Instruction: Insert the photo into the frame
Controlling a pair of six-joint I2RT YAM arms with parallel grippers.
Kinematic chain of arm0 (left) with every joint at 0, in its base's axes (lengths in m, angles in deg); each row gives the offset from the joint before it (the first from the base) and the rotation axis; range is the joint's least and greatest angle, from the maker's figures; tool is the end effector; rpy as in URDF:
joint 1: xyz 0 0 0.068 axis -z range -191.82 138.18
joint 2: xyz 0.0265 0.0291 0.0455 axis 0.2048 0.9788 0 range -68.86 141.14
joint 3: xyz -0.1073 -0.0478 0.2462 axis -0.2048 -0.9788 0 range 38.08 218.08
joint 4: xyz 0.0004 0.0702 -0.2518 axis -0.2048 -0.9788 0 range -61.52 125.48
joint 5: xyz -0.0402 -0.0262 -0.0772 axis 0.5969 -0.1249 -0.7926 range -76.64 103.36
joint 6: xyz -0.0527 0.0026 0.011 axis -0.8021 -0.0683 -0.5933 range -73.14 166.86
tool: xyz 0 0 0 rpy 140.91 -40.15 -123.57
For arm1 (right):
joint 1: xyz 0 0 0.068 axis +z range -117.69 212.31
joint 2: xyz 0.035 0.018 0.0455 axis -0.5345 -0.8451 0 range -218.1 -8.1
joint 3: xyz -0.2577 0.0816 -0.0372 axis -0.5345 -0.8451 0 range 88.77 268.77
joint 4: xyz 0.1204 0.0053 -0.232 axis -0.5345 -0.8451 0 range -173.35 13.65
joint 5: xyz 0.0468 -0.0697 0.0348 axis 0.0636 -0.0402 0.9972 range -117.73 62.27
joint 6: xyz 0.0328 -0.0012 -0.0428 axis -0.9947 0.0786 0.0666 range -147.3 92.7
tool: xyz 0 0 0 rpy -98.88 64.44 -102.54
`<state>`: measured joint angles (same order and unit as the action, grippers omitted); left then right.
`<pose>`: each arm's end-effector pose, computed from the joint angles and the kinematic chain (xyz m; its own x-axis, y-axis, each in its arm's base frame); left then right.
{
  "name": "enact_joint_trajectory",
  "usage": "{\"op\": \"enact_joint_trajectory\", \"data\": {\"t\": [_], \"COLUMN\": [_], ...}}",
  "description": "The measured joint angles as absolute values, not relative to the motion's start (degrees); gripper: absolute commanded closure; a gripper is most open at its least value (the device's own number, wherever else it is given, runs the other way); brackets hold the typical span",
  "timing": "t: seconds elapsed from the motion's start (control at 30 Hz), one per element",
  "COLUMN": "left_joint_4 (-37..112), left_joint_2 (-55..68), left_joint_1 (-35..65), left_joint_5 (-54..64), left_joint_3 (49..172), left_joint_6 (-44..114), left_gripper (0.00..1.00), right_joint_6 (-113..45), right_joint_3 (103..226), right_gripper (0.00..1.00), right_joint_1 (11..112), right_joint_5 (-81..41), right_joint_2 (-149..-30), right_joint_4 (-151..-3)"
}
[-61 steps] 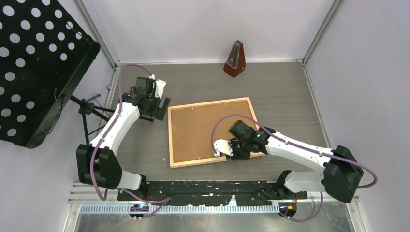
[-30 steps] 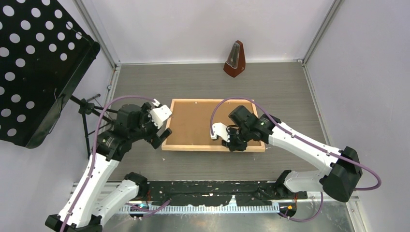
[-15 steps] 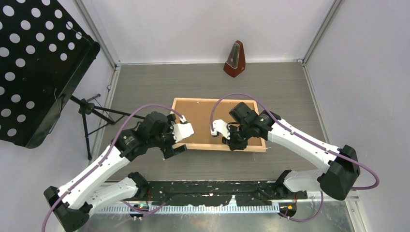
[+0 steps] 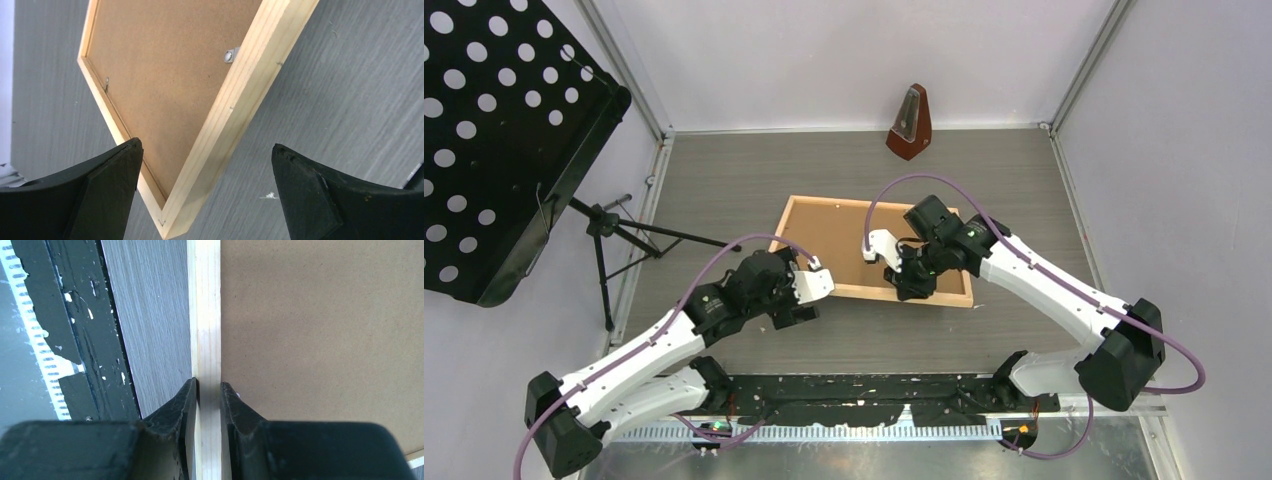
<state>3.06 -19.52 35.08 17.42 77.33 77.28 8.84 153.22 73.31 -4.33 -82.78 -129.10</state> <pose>0.1251 -0.1299 0.2559 -0.0475 0.7899 -0.6114 0.8311 0.3708 0.4144 0.1796 0.1749 0.2887 -0.1075 -0.8107 -0.5756 -0.9927 0.1191 0.0177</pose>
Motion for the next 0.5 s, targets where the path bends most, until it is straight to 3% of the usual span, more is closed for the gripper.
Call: {"op": "enact_joint_trajectory", "data": {"t": [0.3, 0.5], "left_joint_4": [12.9, 17.7], "left_joint_2": [-16.3, -12.2], "left_joint_1": [37.4, 41.5], "left_joint_5": [20.6, 24.1], "left_joint_3": [76.0, 76.0], "left_joint_6": [81.4, 83.9], "left_gripper": [0.05, 0.15], "right_joint_6": [8.5, 8.4], "right_joint_3": [154.3, 154.9], "right_gripper": [0.94, 0.94], "right_joint_1": [71.6, 70.8], "right_joint_5": [-2.7, -1.4], "right_joint_2": [-82.9, -83.6], "right_joint_4": [-130.3, -130.9]}}
